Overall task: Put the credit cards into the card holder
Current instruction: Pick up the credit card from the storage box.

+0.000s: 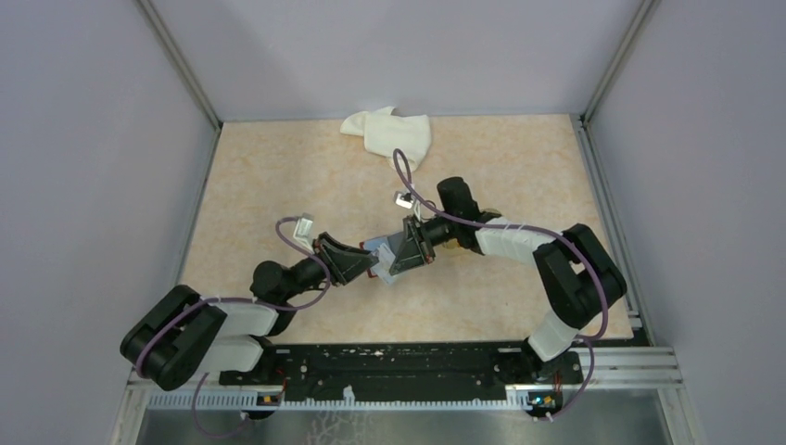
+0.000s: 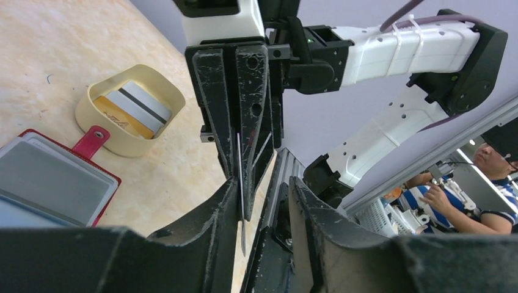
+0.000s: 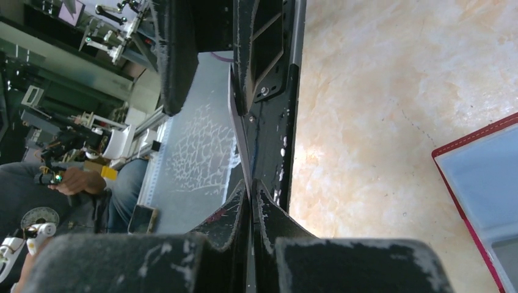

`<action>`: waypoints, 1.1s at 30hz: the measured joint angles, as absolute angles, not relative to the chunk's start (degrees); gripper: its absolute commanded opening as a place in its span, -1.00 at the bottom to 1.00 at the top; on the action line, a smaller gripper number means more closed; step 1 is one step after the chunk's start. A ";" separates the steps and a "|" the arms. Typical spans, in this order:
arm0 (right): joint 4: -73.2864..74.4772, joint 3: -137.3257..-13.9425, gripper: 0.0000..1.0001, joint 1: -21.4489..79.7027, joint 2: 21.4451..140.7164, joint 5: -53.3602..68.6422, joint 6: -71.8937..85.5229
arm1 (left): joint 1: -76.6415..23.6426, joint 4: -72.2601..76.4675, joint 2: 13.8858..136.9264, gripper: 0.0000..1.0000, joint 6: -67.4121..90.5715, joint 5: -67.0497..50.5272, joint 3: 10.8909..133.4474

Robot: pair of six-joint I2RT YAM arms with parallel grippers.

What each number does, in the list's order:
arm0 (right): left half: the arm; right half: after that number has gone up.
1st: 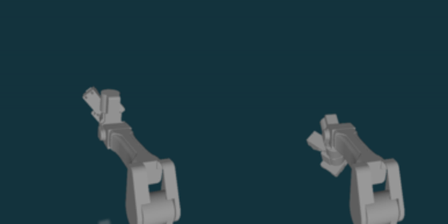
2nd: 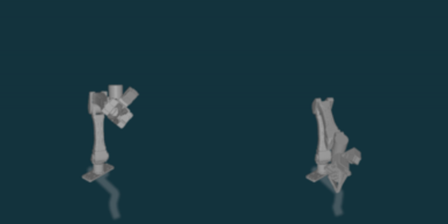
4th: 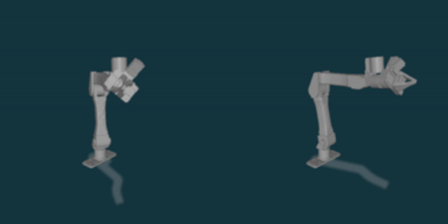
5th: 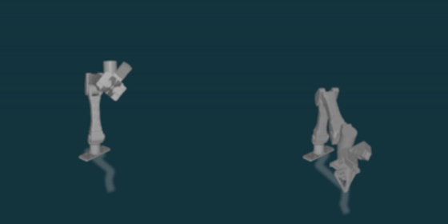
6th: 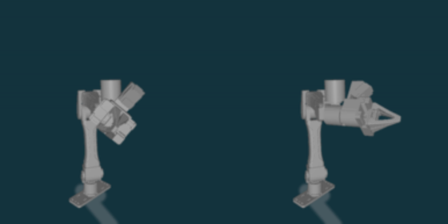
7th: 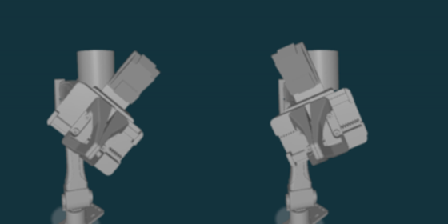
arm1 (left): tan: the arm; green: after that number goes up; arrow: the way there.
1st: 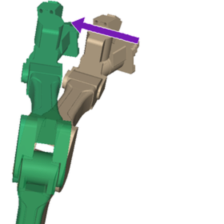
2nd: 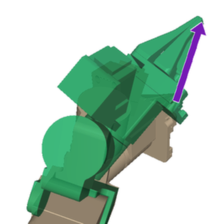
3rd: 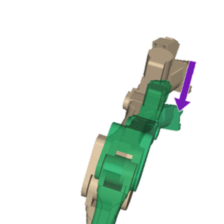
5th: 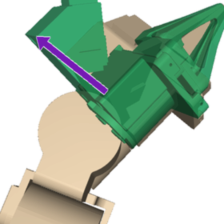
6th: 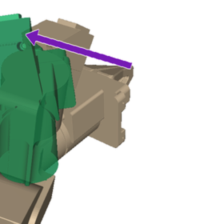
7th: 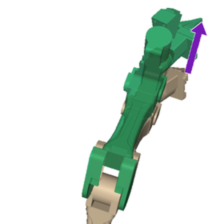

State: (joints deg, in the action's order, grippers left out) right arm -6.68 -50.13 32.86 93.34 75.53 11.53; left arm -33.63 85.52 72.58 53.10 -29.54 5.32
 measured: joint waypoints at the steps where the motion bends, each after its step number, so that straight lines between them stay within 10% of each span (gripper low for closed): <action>1: -9.04 -49.34 -1.00 32.86 93.06 75.48 13.43 | -33.58 85.80 72.97 -0.26 53.32 -29.43 5.32; 8: -19.03 -47.22 -1.00 32.86 91.90 75.33 21.85 | -33.47 86.59 74.28 -1.00 54.43 -27.49 5.32; 11: -20.34 -47.22 -1.00 32.88 91.90 75.29 22.94 | -33.21 86.63 74.76 -1.00 54.35 -26.81 5.32; 17: -5.91 -51.16 -0.27 32.86 92.09 71.66 12.14 | -32.86 86.59 74.87 -1.00 53.28 -25.54 4.51; 33: 14.31 -51.72 -0.43 31.00 87.20 38.85 -23.44 | -21.54 86.96 95.92 -1.00 58.70 -27.33 7.09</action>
